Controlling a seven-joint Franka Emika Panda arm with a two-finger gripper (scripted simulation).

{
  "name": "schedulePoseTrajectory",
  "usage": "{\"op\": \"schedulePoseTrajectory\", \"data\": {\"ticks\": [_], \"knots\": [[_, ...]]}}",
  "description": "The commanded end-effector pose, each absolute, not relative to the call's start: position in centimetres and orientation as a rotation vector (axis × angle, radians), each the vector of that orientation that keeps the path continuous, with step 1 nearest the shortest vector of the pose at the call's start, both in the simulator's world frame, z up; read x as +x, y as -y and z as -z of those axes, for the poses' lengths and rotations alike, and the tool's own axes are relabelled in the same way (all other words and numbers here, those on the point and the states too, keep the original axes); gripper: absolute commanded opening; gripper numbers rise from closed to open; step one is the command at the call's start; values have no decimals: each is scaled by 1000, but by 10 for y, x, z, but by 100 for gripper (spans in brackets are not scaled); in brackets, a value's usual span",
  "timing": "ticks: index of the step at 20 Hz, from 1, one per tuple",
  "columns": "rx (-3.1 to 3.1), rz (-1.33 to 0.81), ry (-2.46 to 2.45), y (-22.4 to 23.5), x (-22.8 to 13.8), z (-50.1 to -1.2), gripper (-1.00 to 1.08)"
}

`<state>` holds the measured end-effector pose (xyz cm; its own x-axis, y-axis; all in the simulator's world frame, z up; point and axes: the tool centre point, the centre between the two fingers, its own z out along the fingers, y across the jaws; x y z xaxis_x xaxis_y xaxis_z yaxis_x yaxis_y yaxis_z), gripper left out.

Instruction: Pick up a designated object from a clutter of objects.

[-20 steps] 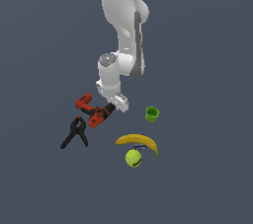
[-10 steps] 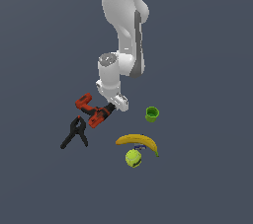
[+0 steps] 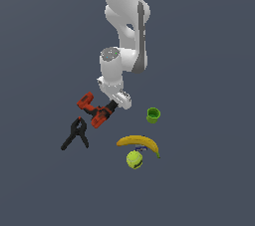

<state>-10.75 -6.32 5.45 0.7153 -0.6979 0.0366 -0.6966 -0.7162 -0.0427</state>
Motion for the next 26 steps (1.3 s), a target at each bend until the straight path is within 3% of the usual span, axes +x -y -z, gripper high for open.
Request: {"op": "schedulePoseTrajectory", "data": {"ticks": [1, 26], "knots": [[-2885, 80, -1171, 59, -108, -66, -100], [-2891, 85, -1178, 8, -128, -238, -100]]}}
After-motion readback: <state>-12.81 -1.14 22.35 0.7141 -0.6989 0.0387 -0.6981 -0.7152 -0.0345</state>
